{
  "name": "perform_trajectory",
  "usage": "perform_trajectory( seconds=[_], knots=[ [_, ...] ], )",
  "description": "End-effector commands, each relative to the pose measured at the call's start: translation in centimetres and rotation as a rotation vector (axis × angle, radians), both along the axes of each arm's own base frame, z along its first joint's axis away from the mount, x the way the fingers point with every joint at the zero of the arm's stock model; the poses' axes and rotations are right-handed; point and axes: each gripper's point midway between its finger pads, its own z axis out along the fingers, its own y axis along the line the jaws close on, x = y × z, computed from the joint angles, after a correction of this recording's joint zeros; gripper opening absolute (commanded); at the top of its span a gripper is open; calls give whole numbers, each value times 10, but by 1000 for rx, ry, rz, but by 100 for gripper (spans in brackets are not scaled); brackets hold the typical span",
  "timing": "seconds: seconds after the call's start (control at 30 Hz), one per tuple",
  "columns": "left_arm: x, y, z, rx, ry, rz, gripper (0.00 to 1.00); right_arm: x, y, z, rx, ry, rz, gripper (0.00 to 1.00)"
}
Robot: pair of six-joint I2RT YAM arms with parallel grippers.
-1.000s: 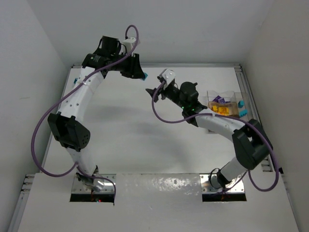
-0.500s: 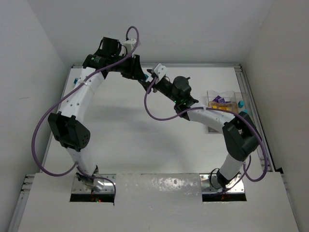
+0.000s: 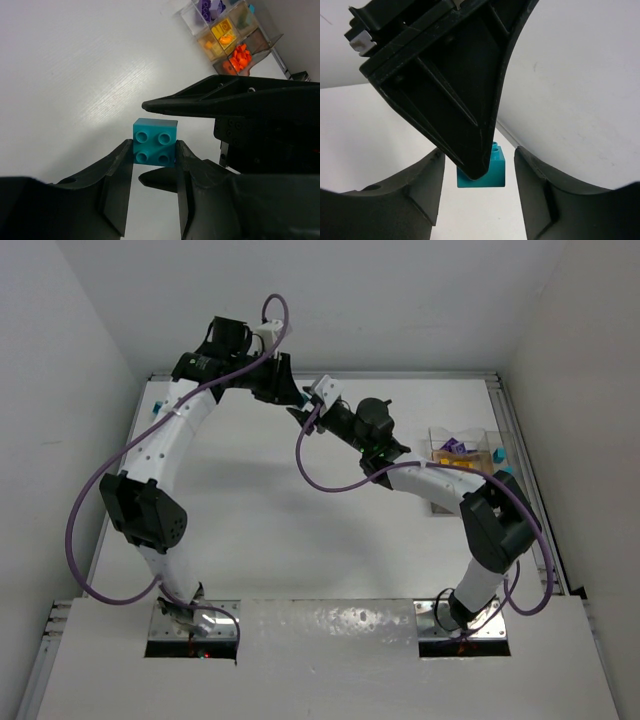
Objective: Sort the legos into containers by color
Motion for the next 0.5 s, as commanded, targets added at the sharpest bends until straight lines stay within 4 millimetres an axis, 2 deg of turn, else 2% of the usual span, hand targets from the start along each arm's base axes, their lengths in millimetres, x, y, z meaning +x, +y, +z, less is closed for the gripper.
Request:
perform_trajectory(
  seconds=[0.0,0.07,0.27,0.43,0.47],
  knots=[
    [-3,-6,31,-39,-87,-27,0,-1,5,19,27,-48,10,55],
    [-4,-6,31,-39,-85,-29,0,-1,4,19,25,-48,7,54],
    [-4,-5,33,-38,-91,-27,0,2,2,19,19,-52,-10,32],
    [-3,-5,37,-39,-106,-27,0,4,-3,17,11,-55,-38,0],
    [-2,-5,39,-39,-110,-24,3,4,-3,18,12,-54,-39,0]
  ],
)
